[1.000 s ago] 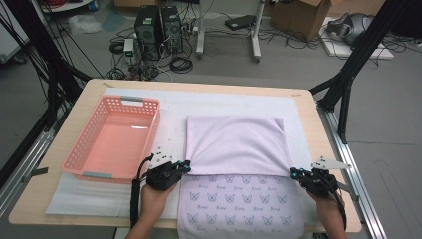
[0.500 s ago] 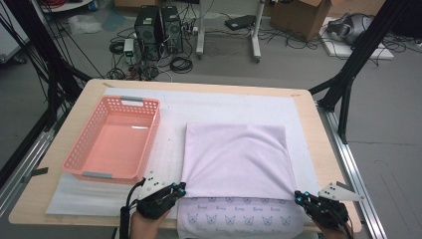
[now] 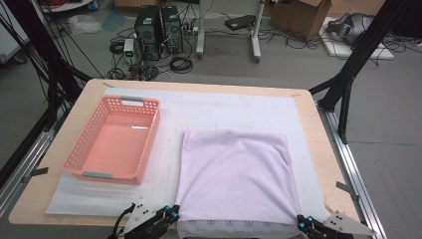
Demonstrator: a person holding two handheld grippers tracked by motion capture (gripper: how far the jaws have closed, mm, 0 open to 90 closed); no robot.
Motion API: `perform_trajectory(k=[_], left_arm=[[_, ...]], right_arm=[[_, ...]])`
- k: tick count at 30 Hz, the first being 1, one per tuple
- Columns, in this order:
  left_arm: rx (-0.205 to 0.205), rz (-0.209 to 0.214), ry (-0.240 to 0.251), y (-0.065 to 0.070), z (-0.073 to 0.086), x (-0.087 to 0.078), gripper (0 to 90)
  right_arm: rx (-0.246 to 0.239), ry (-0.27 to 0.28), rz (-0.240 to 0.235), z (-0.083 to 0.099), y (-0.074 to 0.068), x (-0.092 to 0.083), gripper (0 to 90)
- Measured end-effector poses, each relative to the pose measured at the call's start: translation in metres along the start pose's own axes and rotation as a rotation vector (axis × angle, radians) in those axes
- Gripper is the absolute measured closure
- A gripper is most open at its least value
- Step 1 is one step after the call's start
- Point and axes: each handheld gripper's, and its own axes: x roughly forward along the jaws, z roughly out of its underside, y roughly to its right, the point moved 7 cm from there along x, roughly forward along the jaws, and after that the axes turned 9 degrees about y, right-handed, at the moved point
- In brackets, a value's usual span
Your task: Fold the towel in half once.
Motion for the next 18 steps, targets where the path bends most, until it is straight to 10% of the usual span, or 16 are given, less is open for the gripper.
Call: perform_trajectory(k=[10, 13, 18], left_arm=[[-0.001, 0.041, -0.026, 0.011, 0.018, -0.016, 86.4], [-0.041, 0.023, -0.003, 0.002, 0.015, -0.012, 63.9], [-0.052, -0.009, 0.023, -0.011, 0.008, -0.003, 55.6]], right_arm=[[0.009, -0.026, -0.009, 0.015, -0.017, -0.017, 86.9], [0.029, -0.003, 0.012, 0.012, -0.013, -0.015, 74.2], [0.043, 0.019, 0.040, 0.008, -0.005, -0.009, 70.9]])
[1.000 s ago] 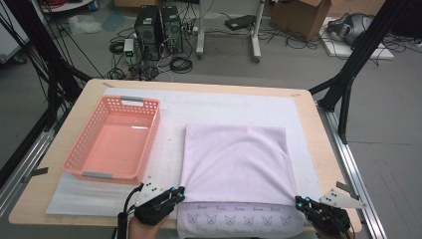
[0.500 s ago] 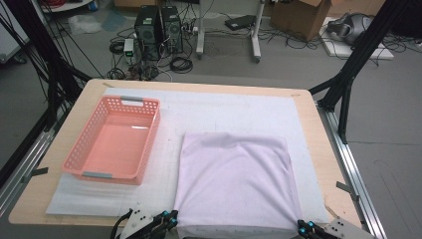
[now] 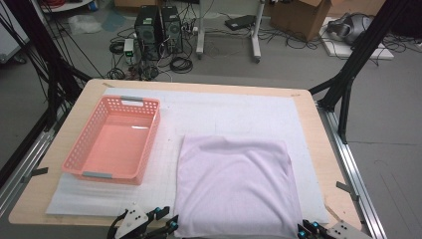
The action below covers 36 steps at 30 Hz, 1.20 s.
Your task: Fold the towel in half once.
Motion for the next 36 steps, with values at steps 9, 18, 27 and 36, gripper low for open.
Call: perform_trajectory(k=[9, 18, 27, 36], left_arm=[[0.012, -0.018, 0.015, -0.014, -0.011, 0.024, 52.8], [0.005, -0.034, -0.004, -0.036, -0.025, 0.062, 48.0], [-0.008, -0.028, 0.004, -0.057, -0.045, 0.099, 43.9], [0.026, -0.068, -0.038, -0.077, -0.062, 0.127, 42.8]], right_arm=[[-0.003, -0.011, 0.009, -0.008, 0.017, 0.019, 69.3], [-0.003, -0.018, 0.010, -0.024, 0.041, 0.048, 67.7], [-0.007, -0.023, -0.005, -0.045, 0.068, 0.085, 65.8], [0.006, -0.018, -0.039, -0.066, 0.082, 0.124, 58.4]])
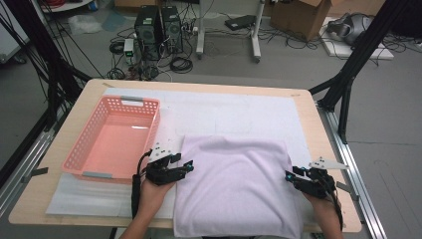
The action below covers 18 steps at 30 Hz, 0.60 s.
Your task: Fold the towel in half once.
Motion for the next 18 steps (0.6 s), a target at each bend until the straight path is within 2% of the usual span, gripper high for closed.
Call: perform_trajectory(k=[2, 4, 6, 8, 9, 10, 11, 12, 13, 15, 18], left_arm=[[-0.001, -0.017, -0.014, -0.004, 0.000, 0.005, 42.8], [-0.002, -0.036, -0.053, -0.008, 0.004, 0.010, 42.8], [-0.007, -0.032, -0.093, -0.008, 0.009, 0.014, 43.3], [0.033, -0.032, -0.120, -0.005, 0.011, 0.016, 50.0], [0.046, -0.045, -0.133, -0.004, 0.012, 0.017, 57.1], [0.077, -0.064, -0.141, -0.003, 0.013, 0.017, 60.5], [0.094, -0.067, -0.145, -0.002, 0.013, 0.017, 67.2], [0.092, -0.055, -0.147, 0.000, 0.013, 0.016, 76.3], [0.100, -0.053, -0.138, 0.002, 0.013, 0.015, 80.9], [0.107, -0.048, -0.113, 0.005, 0.011, 0.011, 83.9], [0.088, -0.025, -0.080, 0.009, 0.009, 0.001, 83.9]], right_arm=[[-0.016, -0.013, -0.010, -0.004, 0.000, 0.009, 59.5], [-0.051, -0.040, -0.016, -0.005, -0.001, 0.018, 67.3], [-0.086, -0.065, -0.027, -0.005, -0.003, 0.024, 75.8], [-0.108, -0.075, -0.039, -0.006, -0.005, 0.024, 83.4], [-0.119, -0.079, -0.041, -0.006, -0.005, 0.025, 84.5], [-0.117, -0.077, -0.042, -0.007, -0.006, 0.025, 84.9], [-0.114, -0.076, -0.039, -0.007, -0.006, 0.023, 85.1], [-0.113, -0.070, -0.040, -0.007, -0.006, 0.022, 85.2], [-0.104, -0.062, -0.041, -0.007, -0.005, 0.020, 85.3], [-0.090, -0.050, -0.043, -0.007, -0.004, 0.016, 85.2], [-0.056, -0.033, -0.041, -0.005, -0.003, 0.005, 85.1]])
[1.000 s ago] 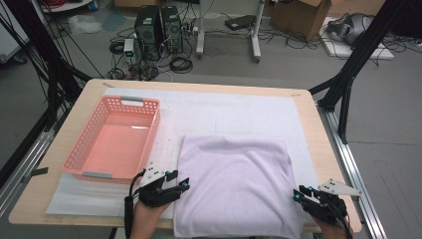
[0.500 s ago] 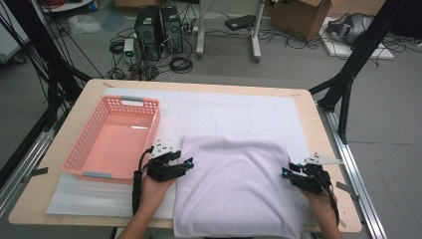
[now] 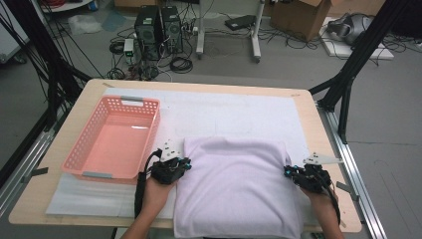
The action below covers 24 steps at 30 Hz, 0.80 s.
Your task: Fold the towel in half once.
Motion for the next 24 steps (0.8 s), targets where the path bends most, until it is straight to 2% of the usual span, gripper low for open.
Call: perform_trajectory(k=[6, 17, 20, 22, 24], left_arm=[[-0.008, 0.055, 0.044, 0.013, 0.005, -0.020, 83.6], [-0.004, 0.140, 0.014, 0.039, 0.023, -0.049, 83.7], [-0.007, 0.153, 0.003, 0.044, 0.028, -0.052, 83.0], [-0.008, 0.154, 0.006, 0.046, 0.029, -0.053, 80.3], [-0.012, 0.133, 0.020, 0.043, 0.028, -0.055, 65.7]], right_arm=[[-0.009, 0.004, 0.010, 0.011, -0.013, -0.023, 85.1], [0.044, -0.015, 0.021, 0.032, -0.029, -0.058, 85.2], [0.048, -0.043, 0.021, 0.037, -0.034, -0.066, 85.2], [0.063, -0.067, 0.006, 0.042, -0.037, -0.069, 84.7], [0.067, -0.063, 0.009, 0.042, -0.039, -0.071, 77.5]])
